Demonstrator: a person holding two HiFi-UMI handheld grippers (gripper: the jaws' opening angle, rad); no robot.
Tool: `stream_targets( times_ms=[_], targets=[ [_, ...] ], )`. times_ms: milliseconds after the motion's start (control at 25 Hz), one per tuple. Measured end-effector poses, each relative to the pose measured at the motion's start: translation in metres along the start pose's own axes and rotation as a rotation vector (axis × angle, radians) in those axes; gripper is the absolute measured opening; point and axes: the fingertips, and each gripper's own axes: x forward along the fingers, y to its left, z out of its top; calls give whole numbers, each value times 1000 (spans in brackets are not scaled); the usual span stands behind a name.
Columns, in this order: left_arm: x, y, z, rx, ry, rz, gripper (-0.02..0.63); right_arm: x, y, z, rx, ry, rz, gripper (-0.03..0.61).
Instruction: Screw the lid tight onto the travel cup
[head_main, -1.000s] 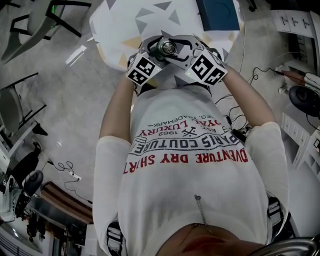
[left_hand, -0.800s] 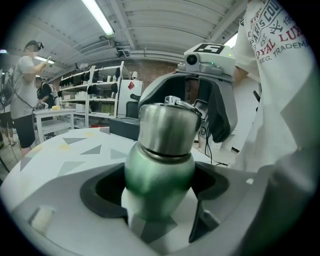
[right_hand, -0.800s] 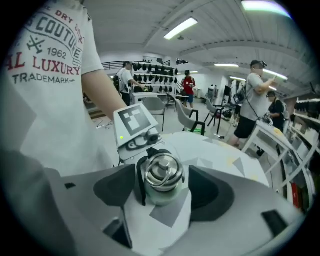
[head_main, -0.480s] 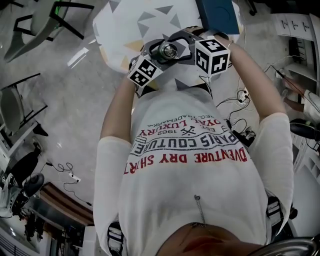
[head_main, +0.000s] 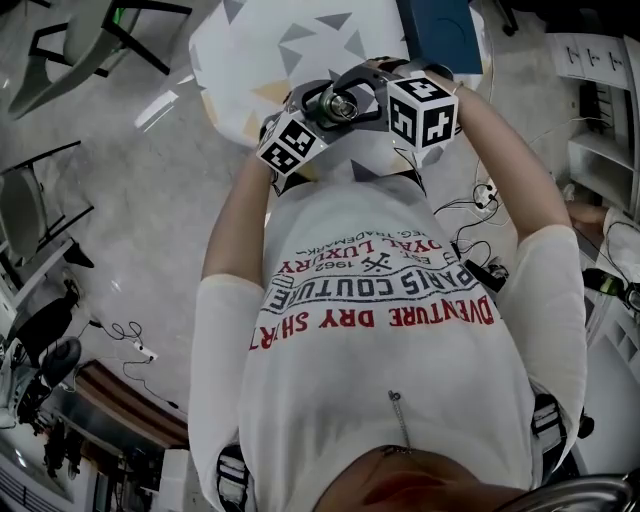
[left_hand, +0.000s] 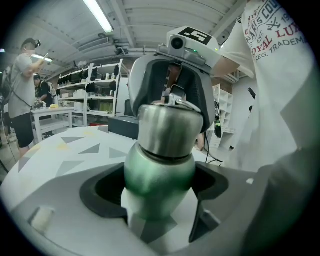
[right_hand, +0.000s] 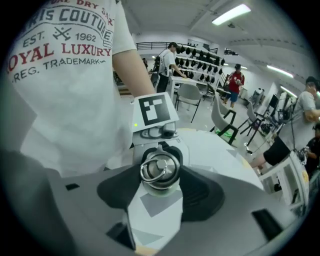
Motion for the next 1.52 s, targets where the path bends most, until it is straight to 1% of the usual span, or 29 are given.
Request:
stream_targets(
  times_ms=[160, 360, 520, 600, 680, 760, 880, 960, 1040, 1240, 1400, 1520],
  targets=[
    [-1, 2, 0, -1, -8, 2, 394, 0, -4, 2, 109, -61, -109, 258],
    [-1, 3, -1, -7, -12, -3, 396, -2, -8, 2, 258, -138, -292, 256],
    [-2, 4, 4, 7, -19, -1, 396, -3, -11, 1, 374, -176, -430, 256],
    [-3, 3, 6, 10, -16, -8, 396, -3, -11, 0, 399, -176, -471, 256],
    [-3, 3, 7, 11, -14, -12, 396, -3, -11, 0, 406, -165, -483, 256],
    [-3, 2, 7, 9, -14, -14, 396, -1, -9, 0, 388, -156, -456, 256],
    [-3, 3, 6, 9, -14, -15, 396, -3, -5, 7, 318, -182, -377, 273],
    [-3, 3, 5, 6, -13, -14, 397, -7, -4, 10, 265, -172, -320, 287],
    [-2, 3, 1, -3, -7, -11, 397, -10, -4, 8, 197, -129, -260, 287],
    [0, 2, 0, -8, -5, -7, 397, -10, -4, 1, -23, 12, -74, 285],
    [0, 1, 0, -8, -10, -9, 397, -4, 3, 2, -99, 51, 48, 285],
    [0, 1, 1, -7, -9, -14, 397, 2, 4, -1, -169, 96, 91, 285]
  ],
)
